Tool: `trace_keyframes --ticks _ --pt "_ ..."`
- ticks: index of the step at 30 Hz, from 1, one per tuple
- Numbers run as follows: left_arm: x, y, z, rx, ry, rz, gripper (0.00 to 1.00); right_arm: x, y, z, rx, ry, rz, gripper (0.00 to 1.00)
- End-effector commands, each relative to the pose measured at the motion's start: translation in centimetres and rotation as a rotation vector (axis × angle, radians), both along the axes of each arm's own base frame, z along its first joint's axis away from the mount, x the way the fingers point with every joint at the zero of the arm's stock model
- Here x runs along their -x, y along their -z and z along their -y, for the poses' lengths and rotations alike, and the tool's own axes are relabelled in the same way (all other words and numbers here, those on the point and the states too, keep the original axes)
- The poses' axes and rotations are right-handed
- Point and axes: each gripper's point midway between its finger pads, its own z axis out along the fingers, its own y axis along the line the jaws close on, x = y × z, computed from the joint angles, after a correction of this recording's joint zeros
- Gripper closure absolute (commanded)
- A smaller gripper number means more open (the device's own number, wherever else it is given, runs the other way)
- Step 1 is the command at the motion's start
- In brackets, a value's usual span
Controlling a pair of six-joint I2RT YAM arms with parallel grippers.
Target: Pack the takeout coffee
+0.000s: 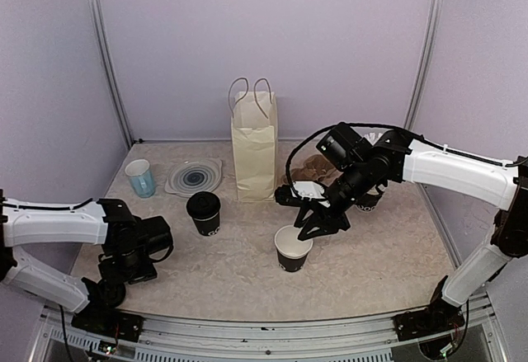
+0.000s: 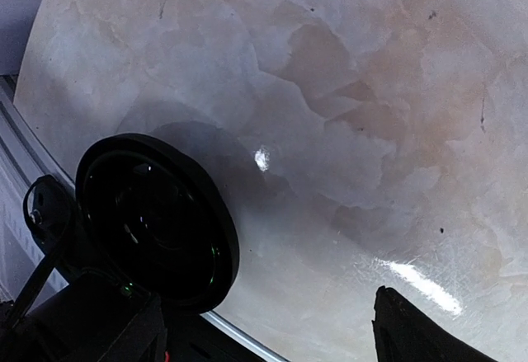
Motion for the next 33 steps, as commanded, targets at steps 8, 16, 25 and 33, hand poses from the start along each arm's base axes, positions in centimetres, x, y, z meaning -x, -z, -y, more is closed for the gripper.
trace_keyframes --ticks 8,16,25,33 --pt "-0.8 1.4 -0.7 0.078 -0.158 0.193 0.18 0.5 -1.6 0.2 -0.052 0.018 -0.038 0.67" --pt "-0.9 2.0 -0.6 0.113 -0.169 0.230 0.24 0.3 -1.5 0.2 -0.052 0.024 -0.045 0.67" --pt "-2.3 2.3 0.9 0.132 -0.072 0.231 0.46 -0.1 -1.1 0.1 -0.046 0.038 -0.051 0.68" --pt "-2.5 2.7 1.9 0.118 -0.019 0.187 0.63 -0.4 -1.0 0.2 -0.048 0.048 -0.056 0.69"
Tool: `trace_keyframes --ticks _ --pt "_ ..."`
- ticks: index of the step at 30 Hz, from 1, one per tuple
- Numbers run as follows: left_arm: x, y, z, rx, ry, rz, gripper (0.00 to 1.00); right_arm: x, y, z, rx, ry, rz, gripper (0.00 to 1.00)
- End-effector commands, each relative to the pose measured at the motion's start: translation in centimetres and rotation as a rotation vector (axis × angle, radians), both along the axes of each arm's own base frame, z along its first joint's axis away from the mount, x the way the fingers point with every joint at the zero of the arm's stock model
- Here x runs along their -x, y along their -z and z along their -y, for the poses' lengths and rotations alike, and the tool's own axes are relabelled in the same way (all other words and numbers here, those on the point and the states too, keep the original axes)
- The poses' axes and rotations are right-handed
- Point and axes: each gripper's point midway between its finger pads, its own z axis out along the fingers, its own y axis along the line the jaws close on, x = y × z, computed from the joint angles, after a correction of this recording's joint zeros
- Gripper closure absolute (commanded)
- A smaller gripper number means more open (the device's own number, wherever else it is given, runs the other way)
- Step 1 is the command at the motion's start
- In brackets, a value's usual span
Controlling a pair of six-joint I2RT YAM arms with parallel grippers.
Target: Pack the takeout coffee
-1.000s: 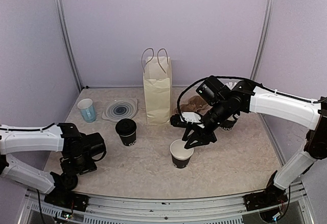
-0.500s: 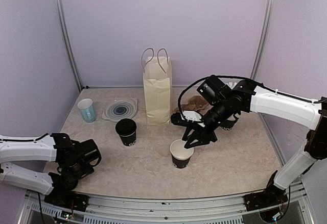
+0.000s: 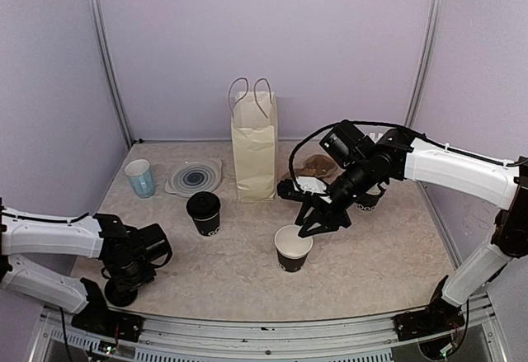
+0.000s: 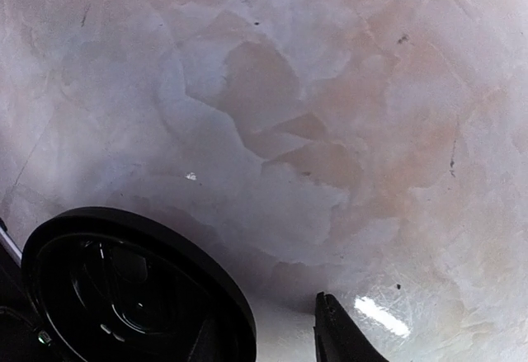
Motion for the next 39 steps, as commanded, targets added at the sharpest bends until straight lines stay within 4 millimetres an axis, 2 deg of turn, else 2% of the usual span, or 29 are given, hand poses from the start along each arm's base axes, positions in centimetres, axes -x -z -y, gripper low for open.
trace_keyframes --ticks 1,6,12,15,19,21,24,26,28,30,31,32,33,36,39 --pt "-0.8 -0.4 1.5 0.010 0.060 0.002 0.65 -0.1 -0.5 0.0 -0.022 0.010 -0.008 0.69" --pt "-1.1 -1.0 3.0 0.015 0.095 -0.007 0.78 -0.3 -0.7 0.2 -0.027 0.020 -0.013 0.70" --pt "-1.9 -3.0 7.1 0.070 0.187 0.007 0.96 -1.1 -1.4 0.5 -0.045 0.047 -0.016 0.70" --pt "-2.0 -4.5 9.0 0.088 0.235 0.012 1.00 -1.8 -2.4 0.6 -0.072 0.064 -0.021 0.71" --pt "-2.7 -9.9 14.5 0.232 0.347 0.066 1.00 -2.4 -4.8 0.8 -0.130 0.061 -0.005 0.70" --pt "-3.1 -14.3 18.4 0.356 0.464 0.121 1.00 -2.7 -6.9 0.7 -0.180 0.058 0.035 0.70" --pt "-4.3 -22.0 23.3 0.532 0.633 0.277 1.00 -3.2 -10.3 0.5 -0.270 0.064 0.101 0.66" --pt "-5.2 -26.5 26.0 0.642 0.750 0.415 1.00 -3.7 -12.7 0.2 -0.345 0.091 0.131 0.55" --pt "-5.4 -29.8 28.3 0.764 0.856 0.556 1.00 -4.0 -14.6 0.1 -0.412 0.111 0.140 0.38" --pt "-5.6 -31.6 29.4 0.882 0.892 0.670 1.00 -3.9 -15.9 0.0 -0.468 0.112 0.149 0.18" --pt "-5.6 -31.8 29.8 0.943 0.908 0.705 1.00 -3.8 -16.3 -0.1 -0.489 0.103 0.152 0.10" --pt "-5.4 -33.5 30.1 1.052 0.930 0.775 1.00 -3.4 -16.5 -0.1 -0.508 0.079 0.158 0.06" --pt "-5.5 -33.9 29.9 1.101 0.937 0.816 1.00 -3.0 -16.6 -0.2 -0.524 0.058 0.163 0.01" --pt "-5.9 -34.1 29.6 1.163 0.948 0.913 1.00 -2.1 -16.8 -0.3 -0.568 -0.006 0.175 0.01" --pt "-6.2 -35.3 29.4 1.250 0.957 1.005 1.00 -2.0 -16.4 -0.9 -0.591 -0.024 0.172 0.02"
